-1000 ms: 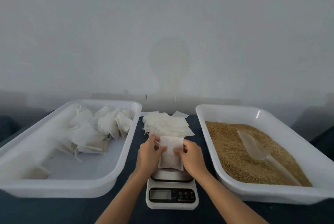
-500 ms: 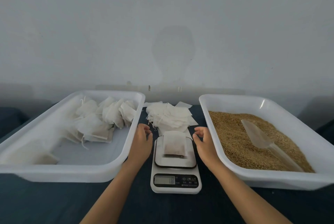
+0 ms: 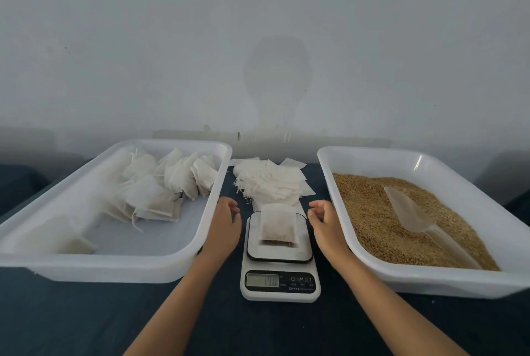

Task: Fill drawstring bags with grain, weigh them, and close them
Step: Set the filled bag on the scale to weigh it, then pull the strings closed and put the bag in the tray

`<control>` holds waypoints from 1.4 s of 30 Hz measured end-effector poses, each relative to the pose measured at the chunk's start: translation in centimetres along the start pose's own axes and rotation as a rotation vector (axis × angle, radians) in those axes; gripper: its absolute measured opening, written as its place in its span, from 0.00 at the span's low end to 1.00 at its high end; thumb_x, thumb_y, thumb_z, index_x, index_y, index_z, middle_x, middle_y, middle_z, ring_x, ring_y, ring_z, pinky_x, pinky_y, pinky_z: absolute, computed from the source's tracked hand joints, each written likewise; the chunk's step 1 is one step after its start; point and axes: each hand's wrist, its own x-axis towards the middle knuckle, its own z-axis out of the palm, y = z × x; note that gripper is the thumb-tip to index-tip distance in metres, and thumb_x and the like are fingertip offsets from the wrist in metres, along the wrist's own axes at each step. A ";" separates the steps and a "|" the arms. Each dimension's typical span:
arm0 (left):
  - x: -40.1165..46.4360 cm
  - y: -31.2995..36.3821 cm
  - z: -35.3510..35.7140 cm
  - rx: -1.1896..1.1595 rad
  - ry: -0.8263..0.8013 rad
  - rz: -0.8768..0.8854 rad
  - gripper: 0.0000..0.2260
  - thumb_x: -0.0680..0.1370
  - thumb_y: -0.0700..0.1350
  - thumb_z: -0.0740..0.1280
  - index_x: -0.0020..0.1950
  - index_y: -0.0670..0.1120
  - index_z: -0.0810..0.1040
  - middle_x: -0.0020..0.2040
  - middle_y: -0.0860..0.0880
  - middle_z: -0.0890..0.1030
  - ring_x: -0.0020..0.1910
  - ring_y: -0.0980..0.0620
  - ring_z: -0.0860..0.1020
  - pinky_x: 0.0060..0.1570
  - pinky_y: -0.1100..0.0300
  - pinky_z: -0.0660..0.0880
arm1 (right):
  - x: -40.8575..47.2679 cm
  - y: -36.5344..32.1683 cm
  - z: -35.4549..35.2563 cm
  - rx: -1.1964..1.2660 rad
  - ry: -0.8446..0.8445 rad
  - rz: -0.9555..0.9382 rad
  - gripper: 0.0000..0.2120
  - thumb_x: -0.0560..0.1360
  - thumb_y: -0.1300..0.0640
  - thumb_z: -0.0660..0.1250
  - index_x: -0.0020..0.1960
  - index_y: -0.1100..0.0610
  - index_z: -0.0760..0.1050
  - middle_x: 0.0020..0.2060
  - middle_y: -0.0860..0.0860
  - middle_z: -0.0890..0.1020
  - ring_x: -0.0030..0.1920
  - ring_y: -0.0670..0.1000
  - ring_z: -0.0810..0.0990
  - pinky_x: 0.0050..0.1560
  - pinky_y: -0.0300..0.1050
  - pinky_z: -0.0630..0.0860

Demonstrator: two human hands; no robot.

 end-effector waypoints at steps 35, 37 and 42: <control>1.4 8.1 -0.6 0.071 -0.123 0.603 0.09 0.73 0.60 0.64 0.37 0.60 0.66 0.31 0.63 0.70 0.38 0.65 0.70 0.52 0.67 0.62 | -1.2 -9.2 -0.4 -0.196 -0.002 -0.340 0.09 0.78 0.65 0.59 0.44 0.52 0.67 0.42 0.47 0.74 0.45 0.44 0.72 0.46 0.38 0.70; 1.1 10.4 -0.6 -0.054 -0.108 0.609 0.09 0.73 0.55 0.67 0.37 0.61 0.68 0.36 0.62 0.75 0.41 0.64 0.72 0.50 0.68 0.63 | -1.4 -10.8 -2.4 -0.196 0.024 -0.396 0.10 0.78 0.64 0.58 0.44 0.50 0.67 0.41 0.46 0.73 0.44 0.43 0.71 0.44 0.36 0.69; 0.7 16.1 1.9 -0.279 -0.085 0.580 0.14 0.71 0.41 0.74 0.38 0.57 0.72 0.36 0.57 0.77 0.39 0.61 0.71 0.37 0.71 0.64 | 0.4 -12.0 -9.3 -0.154 0.099 -0.329 0.07 0.80 0.55 0.57 0.45 0.44 0.66 0.41 0.42 0.74 0.41 0.39 0.74 0.40 0.31 0.70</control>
